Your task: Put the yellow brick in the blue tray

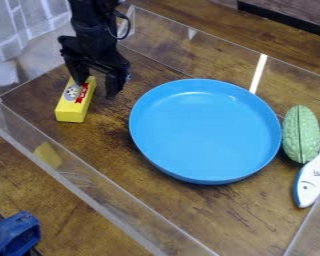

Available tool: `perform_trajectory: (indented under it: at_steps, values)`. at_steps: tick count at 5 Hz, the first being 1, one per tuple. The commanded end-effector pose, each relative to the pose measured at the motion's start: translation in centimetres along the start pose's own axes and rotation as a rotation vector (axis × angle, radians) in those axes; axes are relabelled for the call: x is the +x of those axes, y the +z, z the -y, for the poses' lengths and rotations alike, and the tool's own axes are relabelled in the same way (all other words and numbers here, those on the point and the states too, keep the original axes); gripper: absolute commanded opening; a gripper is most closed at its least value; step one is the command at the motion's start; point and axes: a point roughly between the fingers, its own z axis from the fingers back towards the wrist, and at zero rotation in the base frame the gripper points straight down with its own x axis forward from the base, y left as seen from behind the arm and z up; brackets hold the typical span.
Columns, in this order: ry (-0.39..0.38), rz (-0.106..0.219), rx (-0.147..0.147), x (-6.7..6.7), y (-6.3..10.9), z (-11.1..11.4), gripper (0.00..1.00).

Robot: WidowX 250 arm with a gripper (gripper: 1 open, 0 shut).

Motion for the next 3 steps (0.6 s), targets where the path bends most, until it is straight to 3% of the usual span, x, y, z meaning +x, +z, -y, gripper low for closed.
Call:
perform_trajectory:
  at_steps: [1, 2, 3]
  values:
    - [0.015, -0.203, -0.014, -4.67, -2.84, 0.65, 1.00]
    - [-0.023, -0.206, -0.015, -4.64, -2.50, 0.81, 1.00]
    - [-0.010, -0.213, -0.013, -4.37, -2.38, 0.75, 1.00]
